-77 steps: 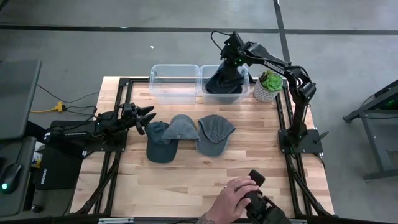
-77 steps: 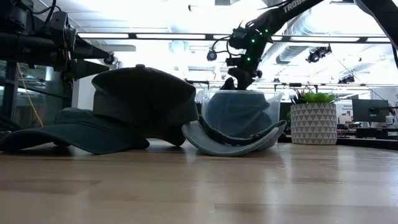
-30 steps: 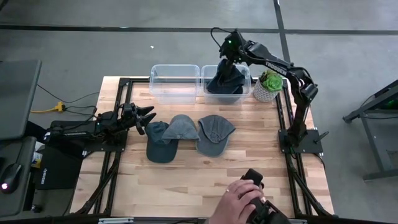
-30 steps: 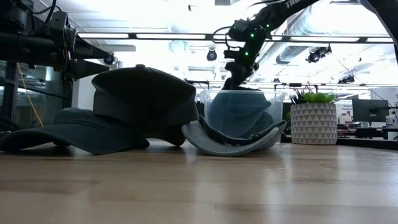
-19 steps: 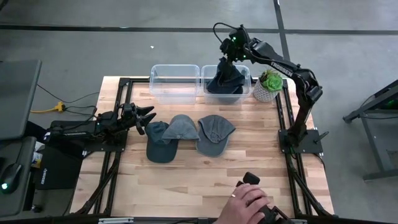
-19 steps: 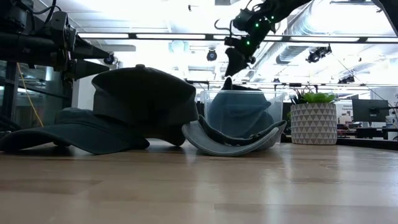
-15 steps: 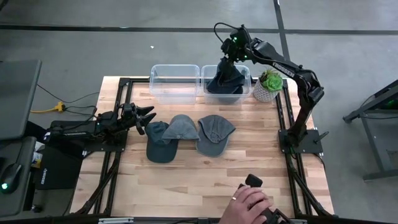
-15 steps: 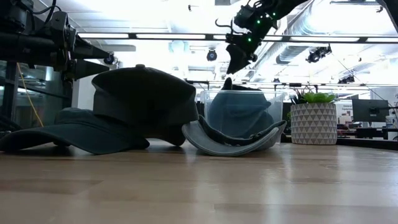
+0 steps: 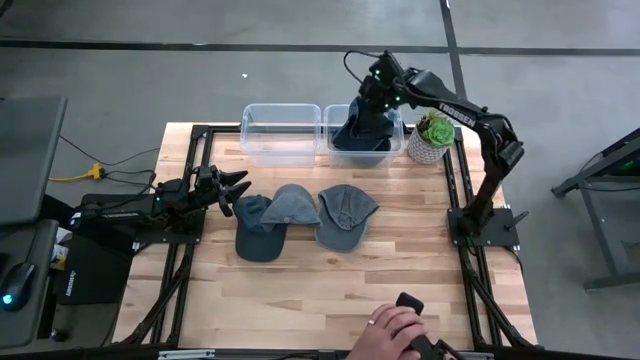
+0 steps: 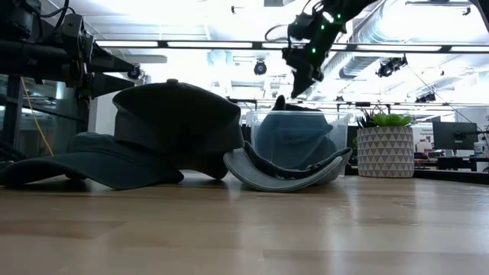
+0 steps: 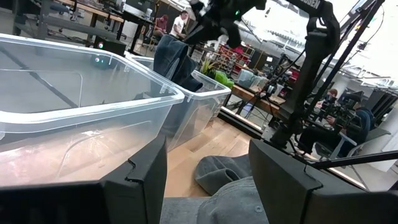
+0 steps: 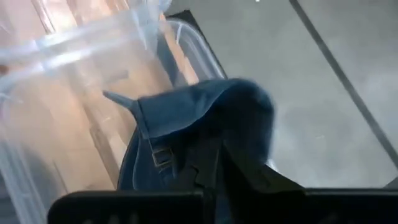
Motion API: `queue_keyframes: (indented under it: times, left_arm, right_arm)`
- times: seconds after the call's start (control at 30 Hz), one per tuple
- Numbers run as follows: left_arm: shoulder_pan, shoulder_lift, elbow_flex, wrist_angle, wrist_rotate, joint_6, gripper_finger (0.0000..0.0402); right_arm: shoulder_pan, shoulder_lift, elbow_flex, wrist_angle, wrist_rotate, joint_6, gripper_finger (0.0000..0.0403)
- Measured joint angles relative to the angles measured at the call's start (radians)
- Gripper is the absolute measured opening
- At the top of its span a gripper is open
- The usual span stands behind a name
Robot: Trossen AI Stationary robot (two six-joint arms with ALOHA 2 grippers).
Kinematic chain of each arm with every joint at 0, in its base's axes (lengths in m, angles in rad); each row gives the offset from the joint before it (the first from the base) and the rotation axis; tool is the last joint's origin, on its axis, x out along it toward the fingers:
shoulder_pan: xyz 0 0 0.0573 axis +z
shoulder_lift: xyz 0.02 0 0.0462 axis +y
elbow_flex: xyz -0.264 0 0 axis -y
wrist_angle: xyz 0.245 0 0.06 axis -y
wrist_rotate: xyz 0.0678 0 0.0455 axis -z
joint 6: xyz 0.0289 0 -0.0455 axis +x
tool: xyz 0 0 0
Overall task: Pick & Place hat
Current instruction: Put the right blue cap into the right transparent bin
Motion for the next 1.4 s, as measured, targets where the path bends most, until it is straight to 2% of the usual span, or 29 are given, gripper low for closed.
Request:
queue_keyframes:
  times: [0.33,0.5,0.63,0.7,0.83,1.17,1.4]
  left_arm:
    - [0.0,0.0,0.0,0.0,0.0,0.0,0.0193]
    - [0.0,0.0,0.0,0.0,0.0,0.0,0.0193]
    - [0.0,0.0,0.0,0.0,0.0,0.0,0.0193]
    - [0.0,0.0,0.0,0.0,0.0,0.0,0.0193]
    - [0.0,0.0,0.0,0.0,0.0,0.0,0.0193]
    - [0.0,0.0,0.0,0.0,0.0,0.0,0.0193]
    - [0.0,0.0,0.0,0.0,0.0,0.0,0.0193]
  right_arm:
    - [0.007,0.002,-0.241,0.373,-0.011,0.011,0.0003]
    - [0.028,0.002,-0.334,0.576,-0.077,-0.007,0.0001]
    - [0.045,0.002,-0.391,0.627,-0.168,-0.007,0.0001]
    - [0.052,0.002,-0.413,0.63,-0.175,-0.007,0.0001]
    - [0.052,0.002,-0.411,0.636,-0.164,-0.009,0.0001]
    - [0.041,0.0,-0.296,0.634,-0.157,-0.034,0.0001]
    - [0.042,0.015,-0.286,0.671,-0.148,-0.074,0.0001]
